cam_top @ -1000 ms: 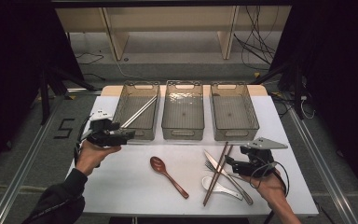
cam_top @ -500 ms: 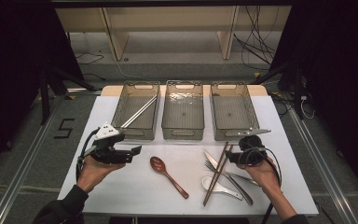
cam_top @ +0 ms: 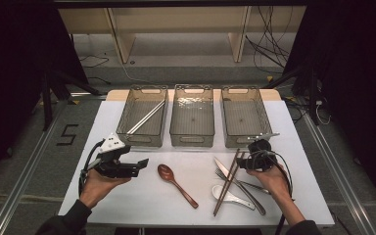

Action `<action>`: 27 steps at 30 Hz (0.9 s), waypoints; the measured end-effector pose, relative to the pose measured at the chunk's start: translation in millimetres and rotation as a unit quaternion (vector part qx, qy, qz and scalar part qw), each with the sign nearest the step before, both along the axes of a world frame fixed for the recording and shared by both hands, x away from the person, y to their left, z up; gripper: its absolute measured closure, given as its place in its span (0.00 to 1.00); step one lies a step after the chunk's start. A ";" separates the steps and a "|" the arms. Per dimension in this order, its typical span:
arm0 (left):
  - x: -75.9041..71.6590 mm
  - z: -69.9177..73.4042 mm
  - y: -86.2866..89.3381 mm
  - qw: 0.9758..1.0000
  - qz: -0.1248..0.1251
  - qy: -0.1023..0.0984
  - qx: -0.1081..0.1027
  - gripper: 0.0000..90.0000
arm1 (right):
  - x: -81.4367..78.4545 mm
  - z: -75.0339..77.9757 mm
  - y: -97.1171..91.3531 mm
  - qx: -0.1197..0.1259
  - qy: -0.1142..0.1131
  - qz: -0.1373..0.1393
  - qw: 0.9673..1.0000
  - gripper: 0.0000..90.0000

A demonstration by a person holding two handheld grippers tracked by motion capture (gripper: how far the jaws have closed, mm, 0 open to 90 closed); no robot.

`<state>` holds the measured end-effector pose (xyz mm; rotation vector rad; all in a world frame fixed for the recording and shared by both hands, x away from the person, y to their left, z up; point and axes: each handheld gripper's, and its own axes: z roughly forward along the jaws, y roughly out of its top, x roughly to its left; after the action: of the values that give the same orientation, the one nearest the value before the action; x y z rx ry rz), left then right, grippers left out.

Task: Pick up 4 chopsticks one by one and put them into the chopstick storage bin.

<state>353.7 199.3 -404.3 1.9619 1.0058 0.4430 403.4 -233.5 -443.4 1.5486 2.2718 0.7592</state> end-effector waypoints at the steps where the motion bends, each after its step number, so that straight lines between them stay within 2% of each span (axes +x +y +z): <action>1: -0.8 -0.1 -0.1 1.000 0.001 -0.001 0.000 0.20 | 0.4 -0.6 0.1 0.001 0.003 -0.002 1.000 0.43; 9: -3.7 -1.9 1.1 1.000 0.000 0.001 -0.001 0.19 | 3.1 -8.2 6.8 -0.003 0.024 -0.002 1.000 0.43; 12: -4.7 -2.5 1.3 1.000 -0.002 0.000 0.000 0.18 | 3.8 -10.4 9.1 -0.007 0.028 0.002 1.000 0.43; 18: -7.4 -3.3 2.4 1.000 -0.002 -0.006 -0.010 0.18 | 4.7 -12.1 9.7 -0.006 0.036 0.001 0.999 0.43; 27: -7.4 -4.7 2.2 1.000 -0.004 -0.003 -0.006 0.18 | 4.5 -15.4 13.0 -0.010 0.048 0.007 0.999 0.44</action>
<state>346.3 201.6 -408.9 1.9521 0.9946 0.4379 407.9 -220.5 -458.8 1.5951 2.3527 0.6759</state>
